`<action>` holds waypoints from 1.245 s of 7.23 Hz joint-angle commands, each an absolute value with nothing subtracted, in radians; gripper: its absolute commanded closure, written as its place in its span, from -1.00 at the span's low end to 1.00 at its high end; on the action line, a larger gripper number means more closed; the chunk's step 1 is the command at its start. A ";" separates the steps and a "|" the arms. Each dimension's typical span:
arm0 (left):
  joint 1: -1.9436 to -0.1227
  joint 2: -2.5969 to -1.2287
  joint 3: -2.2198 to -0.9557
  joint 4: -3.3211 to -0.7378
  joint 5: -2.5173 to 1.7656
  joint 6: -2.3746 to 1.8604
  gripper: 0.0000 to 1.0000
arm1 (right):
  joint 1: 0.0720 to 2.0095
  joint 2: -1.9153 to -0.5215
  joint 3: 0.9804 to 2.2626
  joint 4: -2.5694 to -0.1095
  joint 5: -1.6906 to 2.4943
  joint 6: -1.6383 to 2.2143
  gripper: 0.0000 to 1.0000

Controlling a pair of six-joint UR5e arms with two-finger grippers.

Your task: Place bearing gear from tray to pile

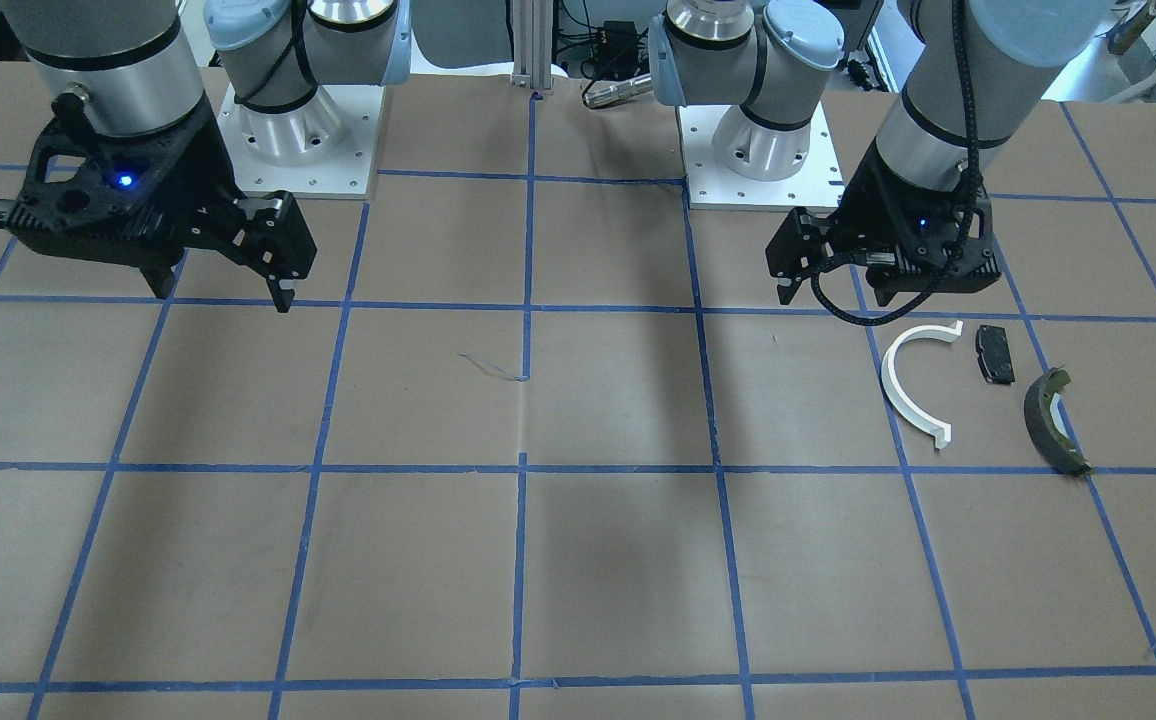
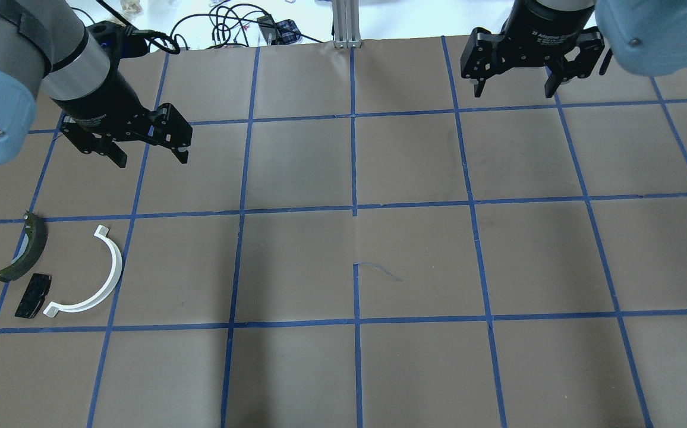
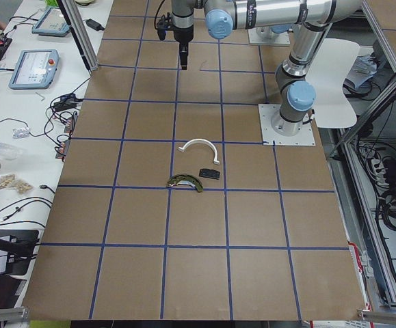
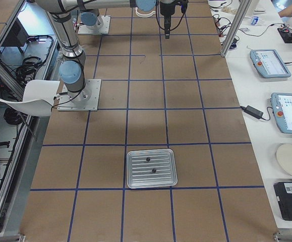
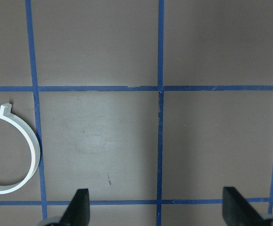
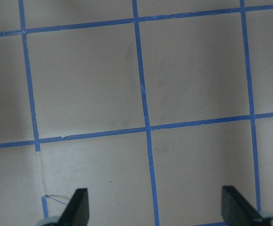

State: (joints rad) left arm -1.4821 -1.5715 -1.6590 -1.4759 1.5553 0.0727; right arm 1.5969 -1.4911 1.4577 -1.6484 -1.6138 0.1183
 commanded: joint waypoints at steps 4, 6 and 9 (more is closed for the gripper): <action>-1.465 -1.571 -1.652 -1.471 1.560 0.074 -1.00 | 1.153 -1.470 1.457 -1.617 -1.629 -0.502 -1.00; -1.465 -1.572 -1.655 -1.471 1.559 0.074 -1.00 | 0.943 -1.346 1.450 -1.632 -1.618 -0.834 -1.00; -1.465 -1.572 -1.663 -1.470 1.559 0.074 -1.00 | 0.746 -1.104 1.457 -1.869 -1.629 -1.423 -1.00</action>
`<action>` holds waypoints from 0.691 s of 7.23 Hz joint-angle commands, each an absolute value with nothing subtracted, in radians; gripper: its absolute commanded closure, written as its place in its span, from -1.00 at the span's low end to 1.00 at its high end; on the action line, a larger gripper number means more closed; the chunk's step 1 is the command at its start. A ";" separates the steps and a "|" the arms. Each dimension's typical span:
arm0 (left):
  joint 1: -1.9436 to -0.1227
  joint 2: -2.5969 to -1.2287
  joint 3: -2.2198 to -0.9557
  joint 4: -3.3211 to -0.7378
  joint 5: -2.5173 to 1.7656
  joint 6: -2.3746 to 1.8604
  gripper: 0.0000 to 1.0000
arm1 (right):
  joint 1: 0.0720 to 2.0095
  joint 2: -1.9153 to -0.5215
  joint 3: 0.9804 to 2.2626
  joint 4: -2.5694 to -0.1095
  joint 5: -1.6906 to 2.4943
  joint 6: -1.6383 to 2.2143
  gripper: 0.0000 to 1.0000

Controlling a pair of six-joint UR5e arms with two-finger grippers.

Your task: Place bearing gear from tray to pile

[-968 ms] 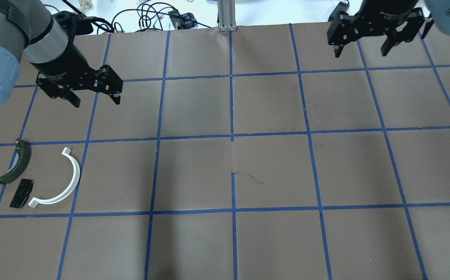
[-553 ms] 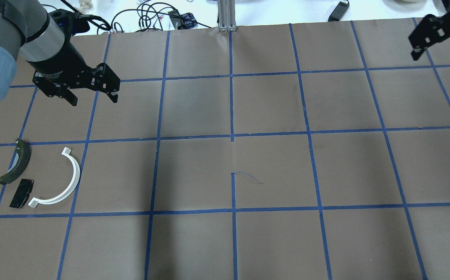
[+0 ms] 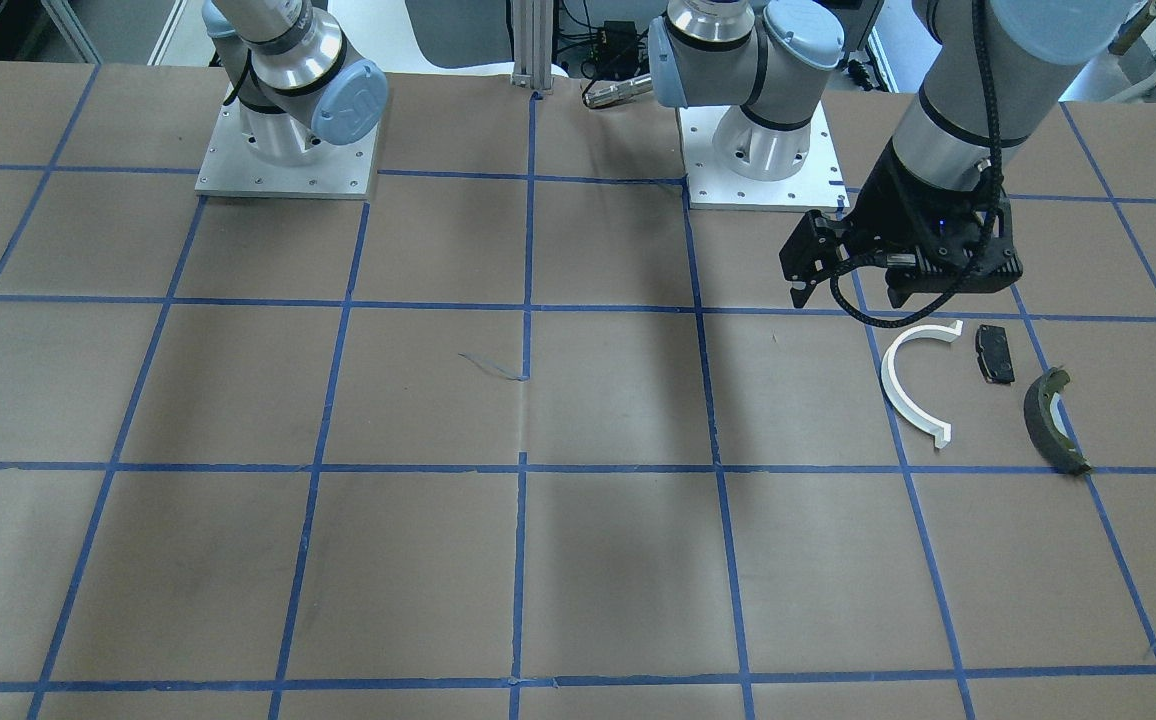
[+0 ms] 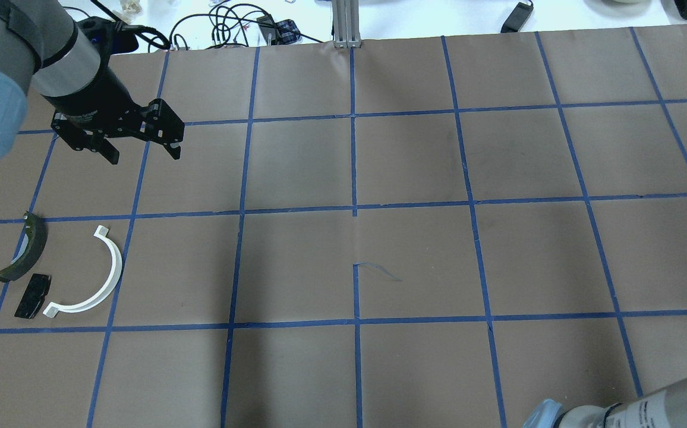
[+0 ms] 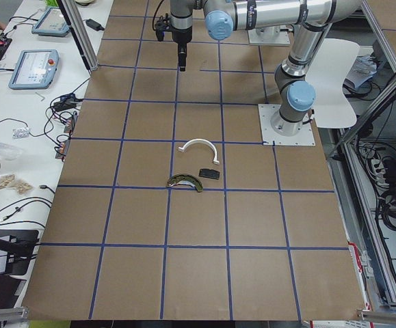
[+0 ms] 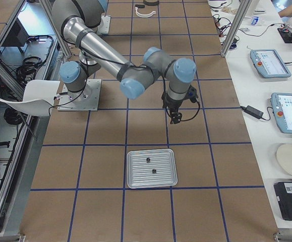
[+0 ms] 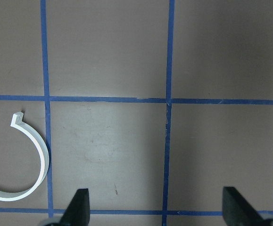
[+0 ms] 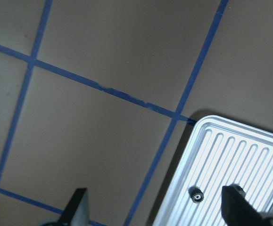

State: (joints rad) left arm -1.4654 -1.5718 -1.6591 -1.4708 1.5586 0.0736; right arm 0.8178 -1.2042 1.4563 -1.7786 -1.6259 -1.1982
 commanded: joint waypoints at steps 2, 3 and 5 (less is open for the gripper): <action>-1.463 -1.585 -1.648 -1.468 1.557 0.074 -1.00 | 0.663 -1.002 1.460 -1.935 -1.621 -1.633 -1.00; -1.460 -1.579 -1.658 -1.470 1.562 0.077 -1.00 | 0.661 -0.979 1.479 -1.984 -1.617 -1.632 -1.00; -1.462 -1.585 -1.654 -1.468 1.577 0.077 -1.00 | 0.632 -0.982 1.575 -2.095 -1.588 -1.545 -1.00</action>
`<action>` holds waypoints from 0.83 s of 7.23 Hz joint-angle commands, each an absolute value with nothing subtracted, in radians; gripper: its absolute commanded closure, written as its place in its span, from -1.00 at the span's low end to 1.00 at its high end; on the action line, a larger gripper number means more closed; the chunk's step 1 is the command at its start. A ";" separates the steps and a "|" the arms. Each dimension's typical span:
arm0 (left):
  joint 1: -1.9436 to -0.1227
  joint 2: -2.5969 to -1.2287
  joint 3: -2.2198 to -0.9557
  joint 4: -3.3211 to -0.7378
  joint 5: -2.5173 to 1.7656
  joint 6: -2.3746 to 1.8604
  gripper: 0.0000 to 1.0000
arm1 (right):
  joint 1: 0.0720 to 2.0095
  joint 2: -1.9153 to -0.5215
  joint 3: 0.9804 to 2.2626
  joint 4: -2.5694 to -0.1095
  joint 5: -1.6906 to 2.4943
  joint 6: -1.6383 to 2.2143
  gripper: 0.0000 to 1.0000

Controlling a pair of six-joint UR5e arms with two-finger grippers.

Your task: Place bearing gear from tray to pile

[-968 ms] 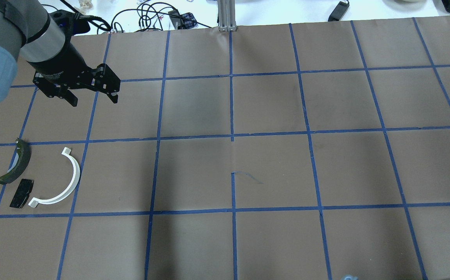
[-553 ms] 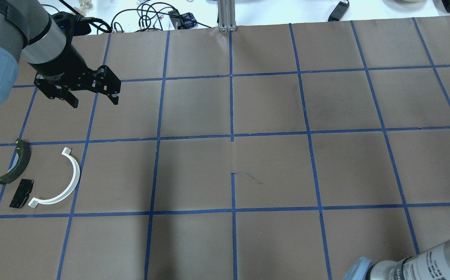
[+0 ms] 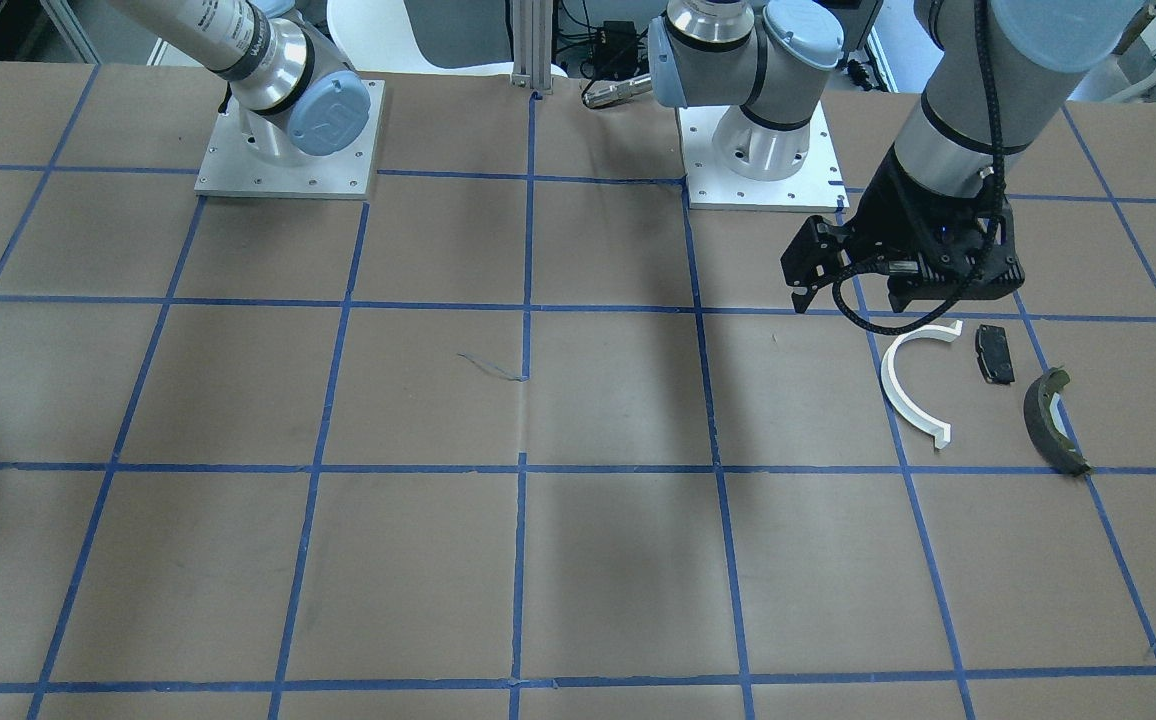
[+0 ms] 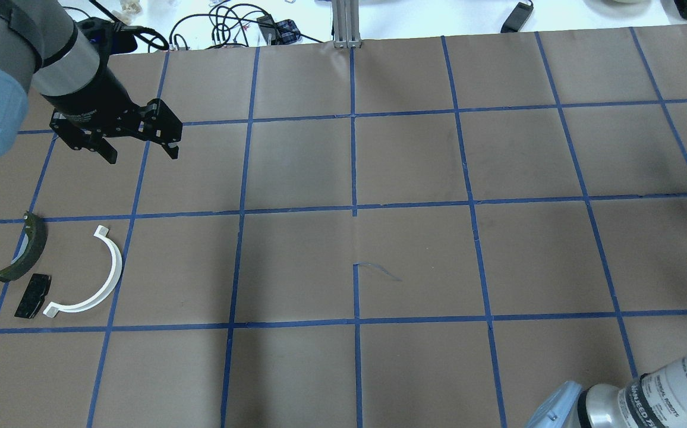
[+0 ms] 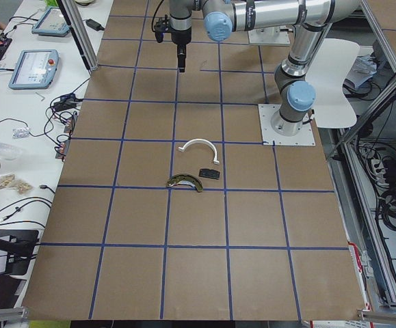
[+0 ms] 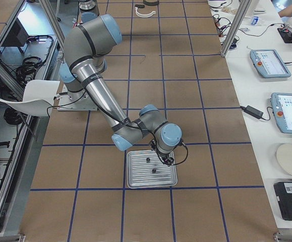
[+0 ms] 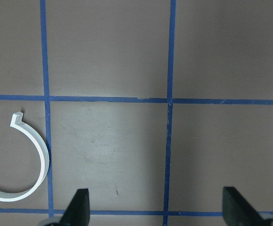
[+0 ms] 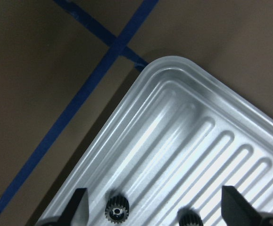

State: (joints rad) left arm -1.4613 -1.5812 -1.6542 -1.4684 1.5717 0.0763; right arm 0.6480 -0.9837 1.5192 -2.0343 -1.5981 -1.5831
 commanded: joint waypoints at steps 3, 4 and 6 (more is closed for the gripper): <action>-1.460 -1.585 -1.654 -1.468 1.577 0.077 -1.00 | 0.597 -0.985 1.640 -2.174 -1.601 -1.629 -1.00; -1.460 -1.585 -1.657 -1.468 1.577 0.077 -1.00 | 0.597 -0.991 1.641 -2.172 -1.621 -1.637 -0.99; -1.460 -1.583 -1.655 -1.468 1.577 0.077 -1.00 | 0.597 -0.994 1.652 -2.172 -1.626 -1.644 -0.76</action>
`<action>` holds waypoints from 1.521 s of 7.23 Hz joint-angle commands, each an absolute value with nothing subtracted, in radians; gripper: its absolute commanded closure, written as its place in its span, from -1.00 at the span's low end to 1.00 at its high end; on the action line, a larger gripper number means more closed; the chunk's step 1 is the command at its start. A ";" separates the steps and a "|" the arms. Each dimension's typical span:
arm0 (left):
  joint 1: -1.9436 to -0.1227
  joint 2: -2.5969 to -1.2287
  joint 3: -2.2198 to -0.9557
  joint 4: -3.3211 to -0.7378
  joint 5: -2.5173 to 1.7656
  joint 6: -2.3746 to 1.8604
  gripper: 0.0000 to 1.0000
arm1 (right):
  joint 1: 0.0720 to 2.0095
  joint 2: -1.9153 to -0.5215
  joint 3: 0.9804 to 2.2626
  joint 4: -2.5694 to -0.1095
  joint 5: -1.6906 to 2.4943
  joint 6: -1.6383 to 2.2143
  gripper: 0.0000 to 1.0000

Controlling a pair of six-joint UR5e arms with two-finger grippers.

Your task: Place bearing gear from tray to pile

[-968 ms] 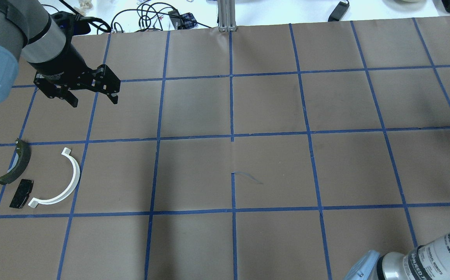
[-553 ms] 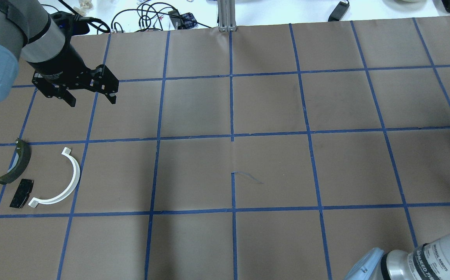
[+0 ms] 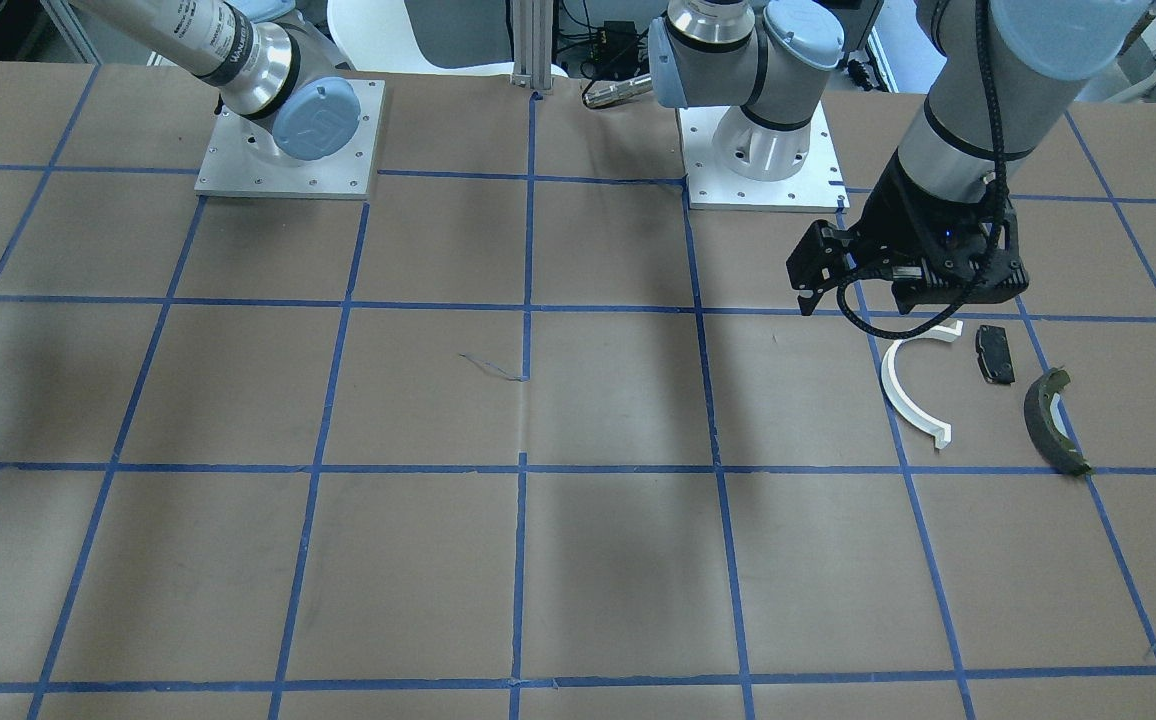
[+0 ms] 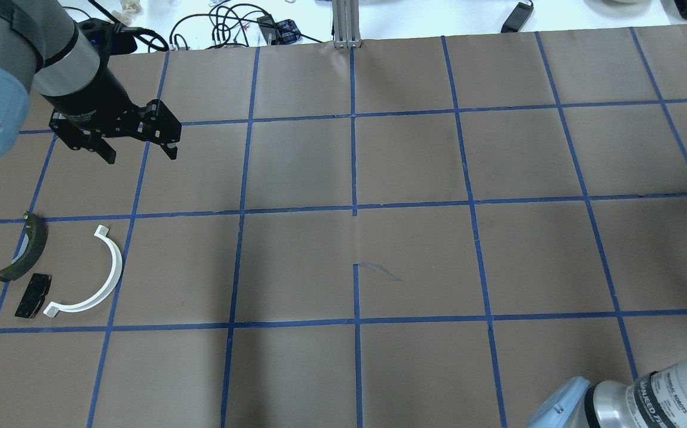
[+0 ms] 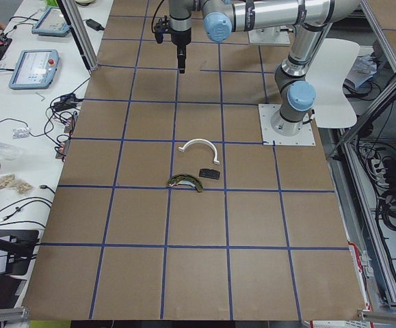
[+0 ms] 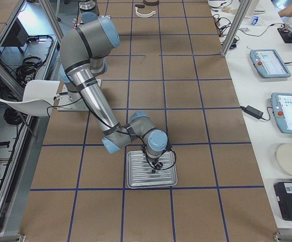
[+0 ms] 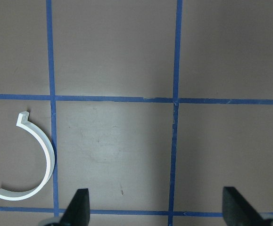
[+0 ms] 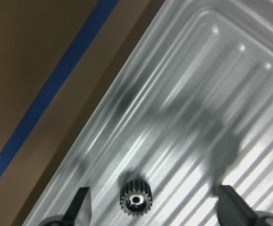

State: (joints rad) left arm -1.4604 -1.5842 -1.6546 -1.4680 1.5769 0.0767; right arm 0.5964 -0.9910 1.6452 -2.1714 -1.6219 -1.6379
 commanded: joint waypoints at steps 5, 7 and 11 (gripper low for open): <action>-1.463 -1.591 -1.651 -1.467 1.575 0.075 -1.00 | 0.597 -0.997 1.652 -2.172 -1.629 -1.654 0.24; -1.463 -1.585 -1.663 -1.454 1.575 0.075 -1.00 | 0.597 -1.009 1.654 -2.171 -1.654 -1.644 0.66; -1.463 -1.585 -1.664 -1.453 1.577 0.077 -1.00 | 0.659 -1.137 1.654 -2.037 -1.605 -1.427 0.77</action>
State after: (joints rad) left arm -1.4633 -1.5835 -1.6635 -1.4533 1.5767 0.0755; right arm 0.6178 -1.0548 1.6513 -2.1283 -1.6370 -1.5548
